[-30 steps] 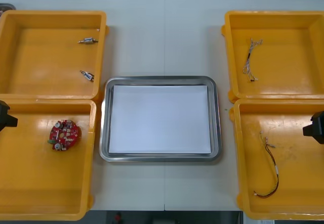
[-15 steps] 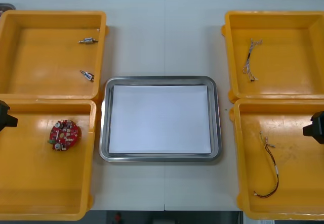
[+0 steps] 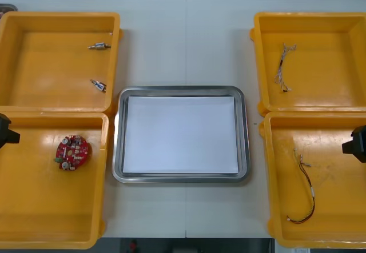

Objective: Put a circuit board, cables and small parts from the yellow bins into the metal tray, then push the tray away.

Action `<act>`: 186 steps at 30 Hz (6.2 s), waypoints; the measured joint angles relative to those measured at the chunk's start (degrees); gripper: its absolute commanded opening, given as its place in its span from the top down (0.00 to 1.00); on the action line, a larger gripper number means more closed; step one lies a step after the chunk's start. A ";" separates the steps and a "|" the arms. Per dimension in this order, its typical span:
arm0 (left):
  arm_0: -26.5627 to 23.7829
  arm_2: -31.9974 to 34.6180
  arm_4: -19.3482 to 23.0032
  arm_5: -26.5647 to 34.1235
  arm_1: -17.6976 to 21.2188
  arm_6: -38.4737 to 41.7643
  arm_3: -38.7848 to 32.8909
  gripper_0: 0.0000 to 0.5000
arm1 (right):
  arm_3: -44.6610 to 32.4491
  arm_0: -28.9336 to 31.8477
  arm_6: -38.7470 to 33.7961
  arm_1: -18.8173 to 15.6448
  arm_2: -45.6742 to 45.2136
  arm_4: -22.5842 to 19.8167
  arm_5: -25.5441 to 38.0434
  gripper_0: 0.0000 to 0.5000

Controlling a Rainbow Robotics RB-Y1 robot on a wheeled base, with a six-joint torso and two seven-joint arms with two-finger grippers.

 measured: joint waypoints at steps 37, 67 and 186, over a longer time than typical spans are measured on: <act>0.68 -7.61 0.13 -2.57 -0.37 19.20 0.63 0.00 | -7.16 4.70 0.00 1.23 -0.10 0.38 0.00 0.00; 0.68 -21.29 -5.72 -18.21 -0.38 25.19 10.33 0.00 | -4.03 17.67 0.00 6.92 12.76 17.74 -19.85 0.00; -28.53 -56.96 -9.30 -13.81 -6.18 25.19 8.11 1.00 | -7.83 -8.59 1.86 -18.14 3.33 -21.47 -0.10 1.00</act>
